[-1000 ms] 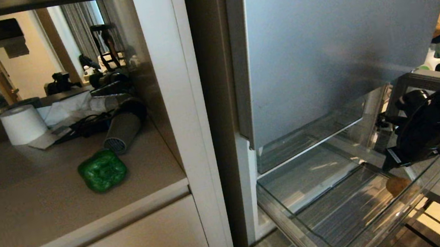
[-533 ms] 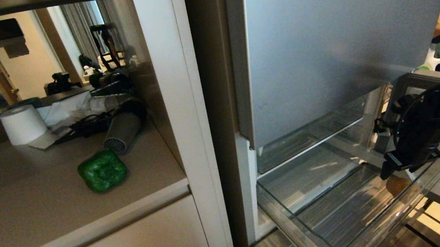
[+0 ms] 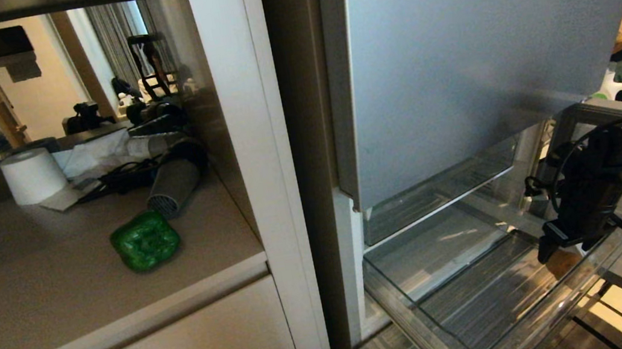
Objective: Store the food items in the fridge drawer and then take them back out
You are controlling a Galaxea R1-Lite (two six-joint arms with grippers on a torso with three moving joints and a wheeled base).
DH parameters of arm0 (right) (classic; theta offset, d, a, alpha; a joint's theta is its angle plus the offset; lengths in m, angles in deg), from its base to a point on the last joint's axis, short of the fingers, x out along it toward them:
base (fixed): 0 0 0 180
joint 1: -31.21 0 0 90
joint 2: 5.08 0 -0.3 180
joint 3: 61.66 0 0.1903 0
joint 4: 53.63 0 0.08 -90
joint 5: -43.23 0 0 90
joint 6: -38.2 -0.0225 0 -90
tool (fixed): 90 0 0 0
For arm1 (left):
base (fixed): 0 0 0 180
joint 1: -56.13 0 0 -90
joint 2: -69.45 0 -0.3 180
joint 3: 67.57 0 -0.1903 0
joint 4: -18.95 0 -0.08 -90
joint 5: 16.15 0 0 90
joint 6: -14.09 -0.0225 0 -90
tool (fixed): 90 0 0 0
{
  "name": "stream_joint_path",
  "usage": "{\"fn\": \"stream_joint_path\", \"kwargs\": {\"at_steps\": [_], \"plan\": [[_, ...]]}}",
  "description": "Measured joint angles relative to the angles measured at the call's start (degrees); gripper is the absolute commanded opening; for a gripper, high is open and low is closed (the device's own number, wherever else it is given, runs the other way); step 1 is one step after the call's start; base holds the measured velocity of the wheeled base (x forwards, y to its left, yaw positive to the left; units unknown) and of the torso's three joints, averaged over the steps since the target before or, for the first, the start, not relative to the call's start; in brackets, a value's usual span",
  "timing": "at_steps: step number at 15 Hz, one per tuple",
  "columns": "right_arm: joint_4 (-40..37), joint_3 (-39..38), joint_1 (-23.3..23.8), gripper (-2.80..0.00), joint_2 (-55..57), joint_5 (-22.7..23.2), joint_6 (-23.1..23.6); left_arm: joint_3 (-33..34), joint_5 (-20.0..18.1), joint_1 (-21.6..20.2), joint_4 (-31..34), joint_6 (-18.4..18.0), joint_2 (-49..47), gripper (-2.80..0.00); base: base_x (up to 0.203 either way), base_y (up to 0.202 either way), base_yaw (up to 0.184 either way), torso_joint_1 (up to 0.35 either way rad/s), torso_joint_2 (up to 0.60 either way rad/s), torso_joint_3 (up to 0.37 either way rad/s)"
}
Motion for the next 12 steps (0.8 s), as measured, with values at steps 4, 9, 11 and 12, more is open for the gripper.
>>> {"fn": "stream_joint_path", "kwargs": {"at_steps": [4,9,11,12], "plan": [[-2.5,1.6,0.0,0.00,1.2,0.0,0.0,0.0,0.0,0.0,0.0,0.0,0.0,-2.80,0.000,0.000,0.000,0.000,0.00,0.000],[-8.4,9.0,-0.4,0.00,3.3,0.0,-0.3,0.0,0.0,0.0,0.0,0.0,0.0,-2.80,0.000,0.000,0.000,0.000,0.00,0.000],[-8.4,9.8,-0.6,0.00,3.6,-0.6,-0.1,0.0,0.0,0.0,0.0,0.0,0.0,-2.80,0.000,0.000,0.000,0.000,0.00,0.000],[-8.3,9.9,-0.7,0.00,3.6,-0.7,0.0,0.0,0.0,0.0,0.0,0.0,0.0,-2.80,0.000,0.000,0.000,0.000,0.00,0.000]]}}
